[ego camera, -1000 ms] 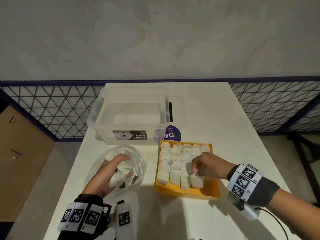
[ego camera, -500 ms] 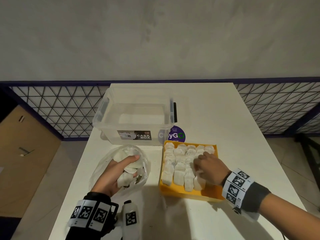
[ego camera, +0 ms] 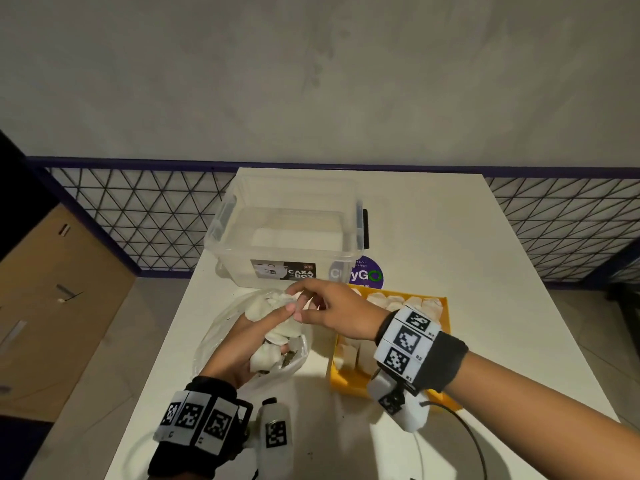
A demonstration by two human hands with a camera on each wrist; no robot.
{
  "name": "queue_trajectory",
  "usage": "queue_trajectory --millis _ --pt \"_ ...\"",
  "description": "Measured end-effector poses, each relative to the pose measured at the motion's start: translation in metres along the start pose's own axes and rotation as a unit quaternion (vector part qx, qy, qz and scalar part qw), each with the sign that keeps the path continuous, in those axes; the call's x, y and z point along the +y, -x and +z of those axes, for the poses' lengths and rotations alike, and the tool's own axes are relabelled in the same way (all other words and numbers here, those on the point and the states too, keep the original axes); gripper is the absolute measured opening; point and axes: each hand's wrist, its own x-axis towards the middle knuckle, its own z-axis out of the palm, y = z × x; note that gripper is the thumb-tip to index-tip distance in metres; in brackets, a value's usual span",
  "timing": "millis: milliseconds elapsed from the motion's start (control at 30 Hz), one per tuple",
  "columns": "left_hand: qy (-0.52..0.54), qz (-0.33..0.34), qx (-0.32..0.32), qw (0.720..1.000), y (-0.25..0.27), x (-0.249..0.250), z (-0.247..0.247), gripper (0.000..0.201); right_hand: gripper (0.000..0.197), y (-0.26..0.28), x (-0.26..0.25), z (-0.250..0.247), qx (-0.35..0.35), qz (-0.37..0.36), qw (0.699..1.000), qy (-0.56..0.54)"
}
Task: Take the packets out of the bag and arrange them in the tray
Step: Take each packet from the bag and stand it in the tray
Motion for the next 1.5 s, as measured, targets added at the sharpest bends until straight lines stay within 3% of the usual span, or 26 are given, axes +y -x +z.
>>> queue_trajectory --millis 167,267,367,467,600,700,833,967,1067,1200,1333,1500 --pt "-0.004 -0.009 0.016 1.000 0.004 0.001 -0.010 0.038 0.026 -0.006 0.004 0.008 0.040 0.023 0.992 -0.114" --pt "0.000 -0.014 0.027 1.000 0.003 -0.002 -0.015 0.034 0.025 -0.007 0.003 0.010 0.071 0.033 0.986 -0.147" --pt "0.016 -0.015 0.036 0.999 0.002 -0.004 -0.018 0.029 0.025 -0.002 -0.003 0.014 0.112 -0.043 0.988 -0.099" --pt "0.014 -0.010 0.069 0.997 -0.005 -0.006 -0.018 0.022 0.030 0.003 -0.007 0.021 0.059 -0.120 0.991 0.028" --pt "-0.016 -0.014 0.098 0.995 -0.009 -0.003 -0.016 0.015 0.035 -0.002 -0.005 0.026 0.064 -0.134 0.979 0.142" --pt "-0.062 -0.005 0.108 0.992 -0.009 -0.001 -0.018 0.021 0.032 -0.005 -0.003 0.026 0.049 -0.144 0.981 0.124" --pt "-0.044 -0.011 0.089 0.995 -0.006 0.000 -0.014 0.023 0.029 -0.006 0.002 0.019 0.023 -0.166 0.977 0.128" --pt "-0.040 -0.018 0.061 0.997 -0.012 -0.008 -0.021 0.053 0.021 -0.006 0.007 0.017 0.064 -0.207 0.962 0.167" --pt "-0.036 -0.018 0.069 0.997 -0.015 -0.010 -0.020 0.059 0.017 -0.005 0.006 0.017 0.097 -0.195 0.968 0.121" --pt "0.009 -0.007 0.065 0.998 -0.014 -0.008 -0.019 0.052 0.009 -0.003 0.002 0.010 0.130 -0.104 0.985 -0.036" --pt "0.022 0.009 0.020 1.000 -0.014 -0.008 -0.017 0.045 0.008 -0.007 0.001 0.004 0.158 -0.048 0.971 -0.174" --pt "0.040 0.029 -0.027 0.998 -0.013 -0.006 -0.014 0.024 0.011 -0.010 0.002 -0.001 0.168 -0.022 0.956 -0.238"
